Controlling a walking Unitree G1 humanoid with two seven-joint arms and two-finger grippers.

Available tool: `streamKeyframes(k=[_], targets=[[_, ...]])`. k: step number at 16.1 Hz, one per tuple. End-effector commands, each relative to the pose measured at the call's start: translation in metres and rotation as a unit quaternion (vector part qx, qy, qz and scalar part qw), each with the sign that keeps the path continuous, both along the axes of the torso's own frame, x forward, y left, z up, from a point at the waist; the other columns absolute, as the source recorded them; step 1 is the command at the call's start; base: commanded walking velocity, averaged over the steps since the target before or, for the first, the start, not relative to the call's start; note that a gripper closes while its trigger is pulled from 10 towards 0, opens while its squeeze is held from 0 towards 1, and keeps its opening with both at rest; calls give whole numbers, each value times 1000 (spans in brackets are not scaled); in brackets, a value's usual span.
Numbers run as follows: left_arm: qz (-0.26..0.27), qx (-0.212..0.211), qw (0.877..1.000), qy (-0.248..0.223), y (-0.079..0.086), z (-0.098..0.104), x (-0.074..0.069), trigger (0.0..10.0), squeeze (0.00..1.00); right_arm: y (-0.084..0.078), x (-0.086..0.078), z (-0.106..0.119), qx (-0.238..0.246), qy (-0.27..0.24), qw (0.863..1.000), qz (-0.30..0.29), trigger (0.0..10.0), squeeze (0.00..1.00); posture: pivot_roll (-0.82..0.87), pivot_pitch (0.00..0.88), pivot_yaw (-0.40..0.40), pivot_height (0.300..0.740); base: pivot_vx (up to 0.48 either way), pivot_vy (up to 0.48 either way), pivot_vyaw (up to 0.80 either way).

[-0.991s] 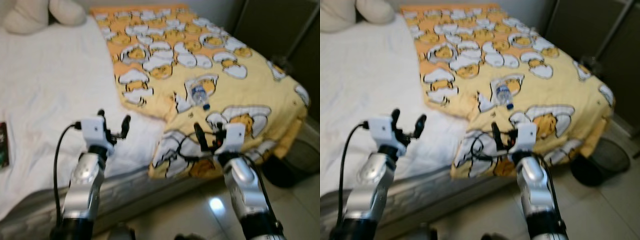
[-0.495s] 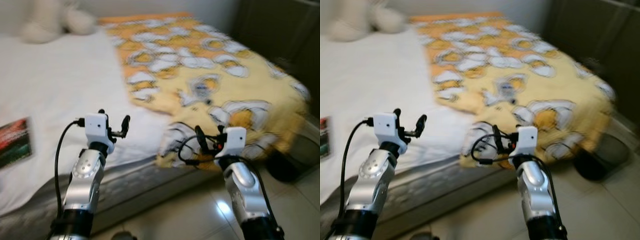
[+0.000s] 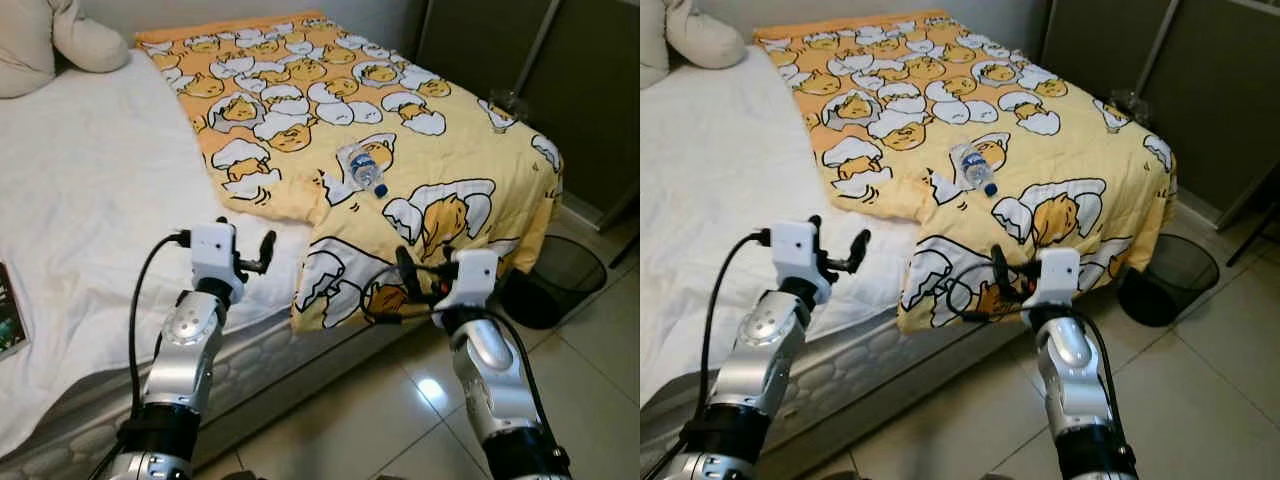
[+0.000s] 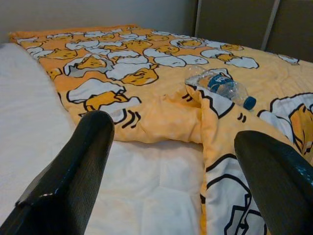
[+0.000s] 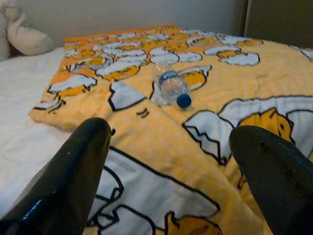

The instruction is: Clean up the room

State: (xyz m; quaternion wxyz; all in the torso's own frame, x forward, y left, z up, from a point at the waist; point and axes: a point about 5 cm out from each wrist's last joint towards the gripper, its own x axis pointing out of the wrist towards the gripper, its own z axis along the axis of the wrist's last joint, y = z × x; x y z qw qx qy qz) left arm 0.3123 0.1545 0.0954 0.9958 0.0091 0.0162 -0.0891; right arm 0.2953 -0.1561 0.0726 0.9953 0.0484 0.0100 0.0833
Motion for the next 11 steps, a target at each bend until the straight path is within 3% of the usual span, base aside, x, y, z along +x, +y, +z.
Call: streamKeyframes(k=[1,7,9,11], targets=[[-5,9,1000,-16,-1,7,5,10000,0,0,3,1,-4,1,1000,-6,10000,0,-50,0,37,740,0,0,0],[-15,7,1000,-9,-9,4,8,10000,0,-2,-2,-3,-6,8,1000,-6,10000,0,-57,0,25,740,0,0,-557],[4,3,1000,-7,0,3,11,10000,0,0,2,1,-11,-3,1000,7,10000,0,-44,0,12,740,0,0,-691],[20,-2,1000,-2,5,1,12,10000,0,-2,4,1,-12,1,1000,0,10000,0,-40,0,8,740,0,0,0]])
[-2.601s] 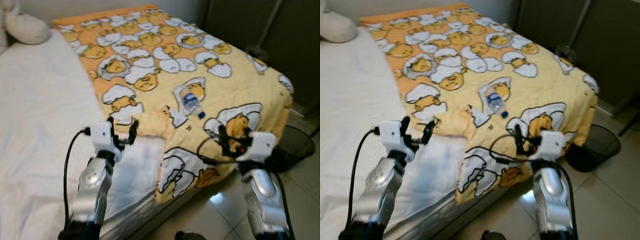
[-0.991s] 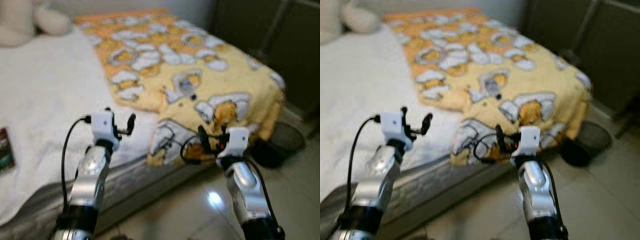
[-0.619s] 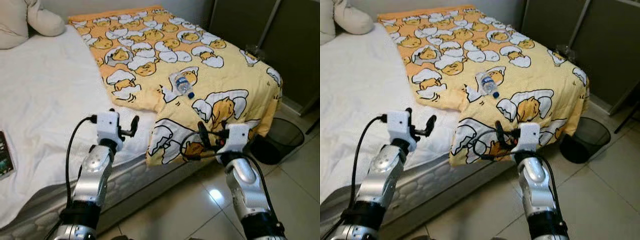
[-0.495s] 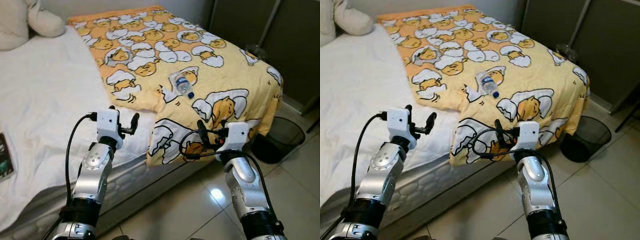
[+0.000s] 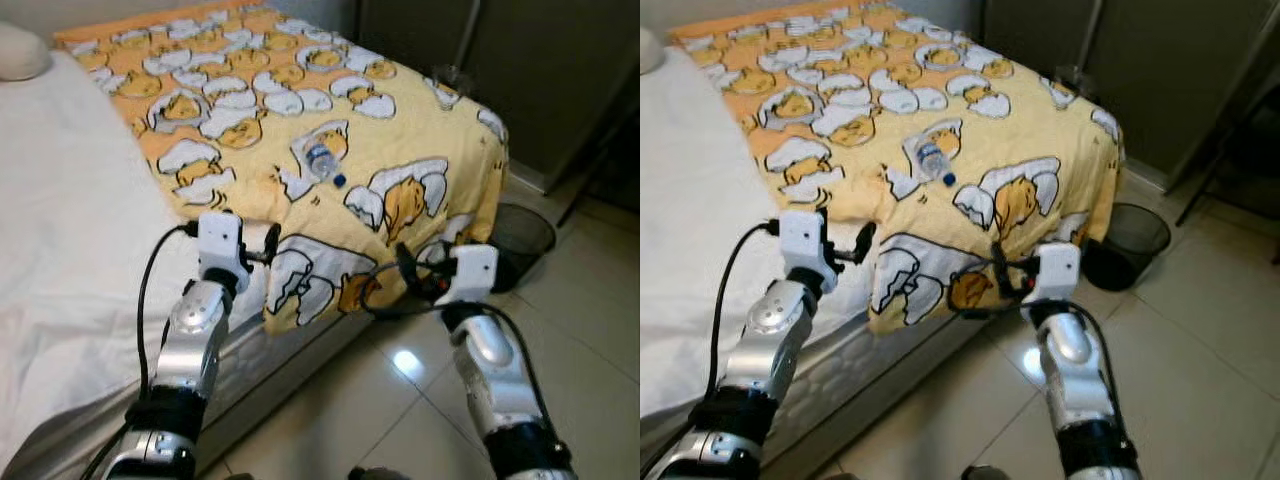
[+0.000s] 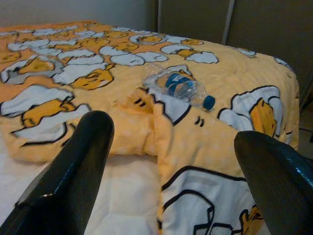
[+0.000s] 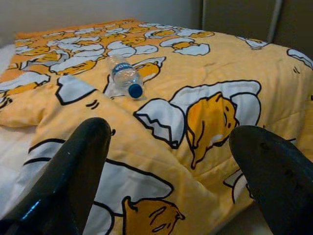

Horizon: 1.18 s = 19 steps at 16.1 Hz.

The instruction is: Clean up the room

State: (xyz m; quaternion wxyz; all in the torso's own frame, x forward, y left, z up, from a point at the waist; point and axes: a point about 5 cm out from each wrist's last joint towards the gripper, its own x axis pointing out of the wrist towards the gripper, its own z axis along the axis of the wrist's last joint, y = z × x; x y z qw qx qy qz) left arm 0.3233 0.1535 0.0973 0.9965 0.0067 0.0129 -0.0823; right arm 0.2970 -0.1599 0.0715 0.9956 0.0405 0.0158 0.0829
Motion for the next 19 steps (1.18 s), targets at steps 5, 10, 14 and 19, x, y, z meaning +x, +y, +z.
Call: streamKeyframes(k=[5,10,14,19], targets=[[21,2,1000,1,5,-5,-4,10000,0,7,9,8,-9,-10,1000,7,10000,0,-14,0,-24,740,0,0,0],[32,2,999,1,10,-7,-7,10000,0,9,8,1,-14,10,1000,17,10000,0,1,0,-35,740,0,0,376],[19,19,1000,-6,9,-5,-8,10000,0,8,8,0,-11,6,1000,6,10000,0,7,0,-29,740,0,0,463],[-1,22,1000,-15,7,-1,-8,10000,0,12,9,1,-4,-3,1000,11,10000,0,13,0,-23,736,0,0,0]])
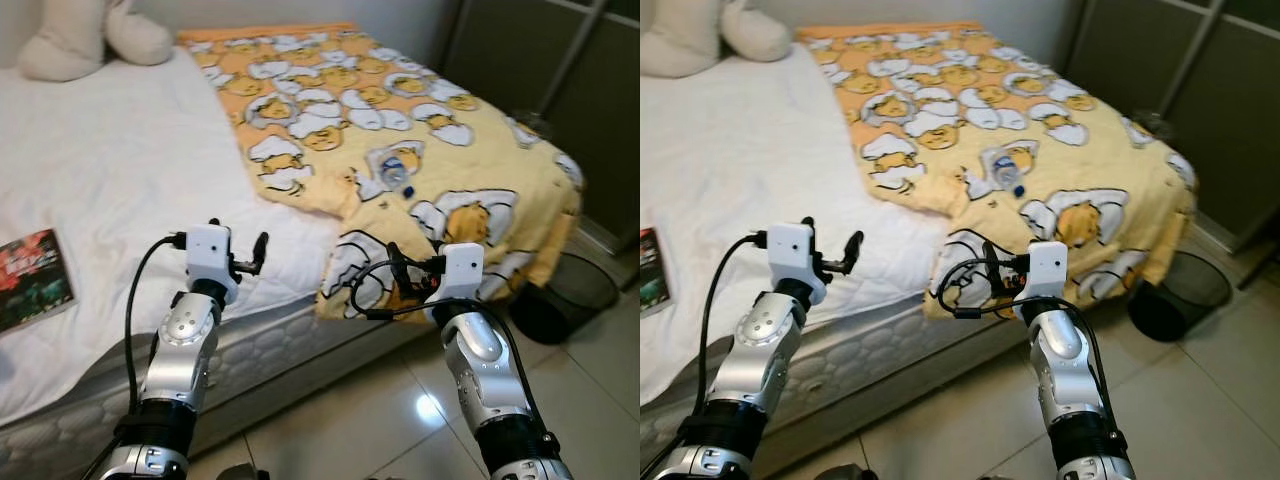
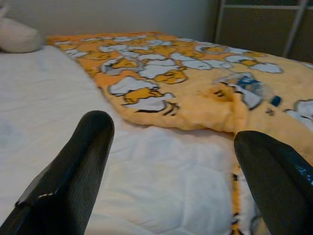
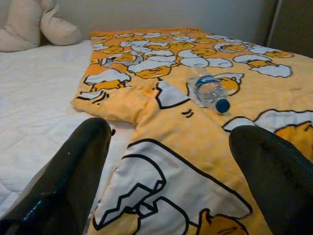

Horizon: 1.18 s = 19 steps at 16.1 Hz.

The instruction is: Clean up the room

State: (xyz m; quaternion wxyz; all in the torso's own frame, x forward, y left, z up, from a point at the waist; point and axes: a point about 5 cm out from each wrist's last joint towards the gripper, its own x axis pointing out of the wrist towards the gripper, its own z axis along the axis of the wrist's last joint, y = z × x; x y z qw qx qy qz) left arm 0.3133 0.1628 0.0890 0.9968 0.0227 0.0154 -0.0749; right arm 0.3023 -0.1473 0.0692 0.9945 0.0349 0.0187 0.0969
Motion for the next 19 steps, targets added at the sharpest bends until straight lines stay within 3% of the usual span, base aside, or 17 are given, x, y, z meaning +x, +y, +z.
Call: streamKeyframes(k=[1,6,8,11,16,19], targets=[[-9,6,1000,-16,-2,7,2,10000,0,-1,4,3,5,-2,1000,-3,10000,0,14,0,-23,731,0,0,-406],[-12,14,1000,-14,-2,7,2,10000,0,0,-1,-2,3,2,1000,-4,10000,0,11,0,-13,688,0,0,-418],[17,5,1000,20,4,-1,7,10000,0,1,-3,-2,5,-1,1000,-2,10000,0,6,0,-10,688,0,0,0],[-6,26,1000,12,3,6,15,10000,0,-3,-6,-2,1,-4,1000,-3,10000,0,-7,0,-9,688,0,0,0],[-5,21,1000,5,5,3,10,10000,0,-3,-9,-6,-3,4,1000,3,10000,0,-1,0,-11,688,0,0,-442],[-28,19,999,3,-5,-2,1,10000,0,-2,-8,-6,-4,5,1000,5,10000,0,-5,0,-11,684,0,0,-521]])
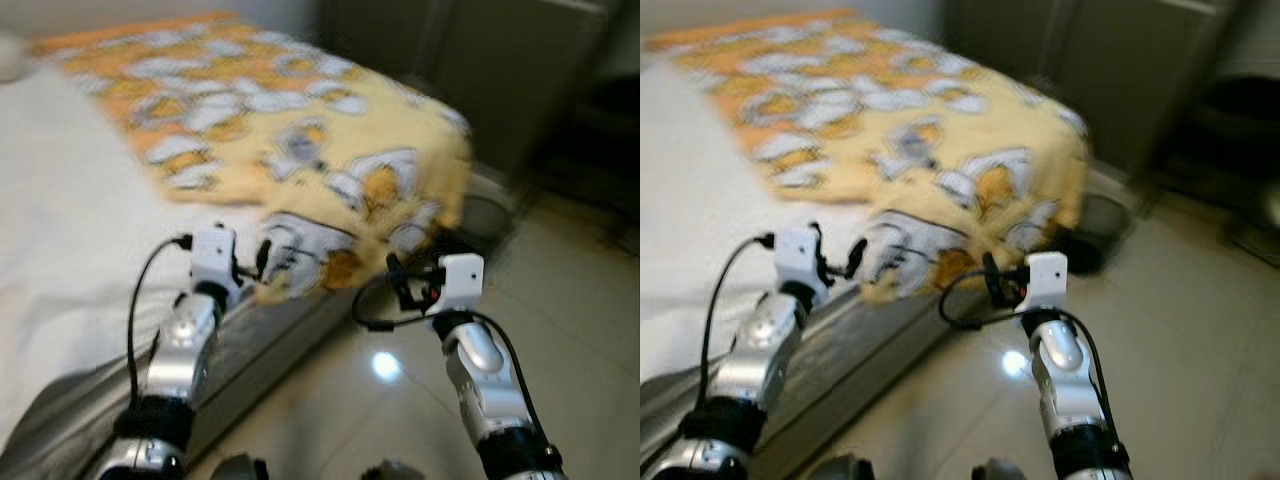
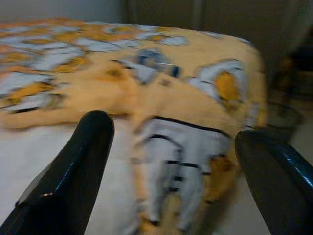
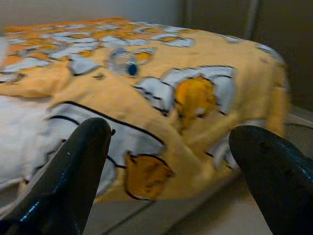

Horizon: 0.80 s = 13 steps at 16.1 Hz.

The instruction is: Clean up the room

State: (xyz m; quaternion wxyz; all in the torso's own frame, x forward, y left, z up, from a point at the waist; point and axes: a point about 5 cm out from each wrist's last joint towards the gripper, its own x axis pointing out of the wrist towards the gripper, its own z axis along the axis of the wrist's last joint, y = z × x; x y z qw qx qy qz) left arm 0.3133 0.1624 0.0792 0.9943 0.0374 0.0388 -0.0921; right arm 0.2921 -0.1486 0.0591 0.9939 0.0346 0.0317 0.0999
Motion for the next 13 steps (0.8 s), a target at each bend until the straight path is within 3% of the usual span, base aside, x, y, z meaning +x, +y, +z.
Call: streamKeyframes(k=[1,13], targets=[[-10,1,1000,-18,-5,7,1,10000,0,-2,2,5,-5,-11,1000,0,10000,0,-10,0,-8,684,0,0,0],[8,-46,999,-1,-11,7,9,10000,0,-4,-4,6,-1,-16,1000,-14,10000,0,-49,0,11,684,460,0,0]])
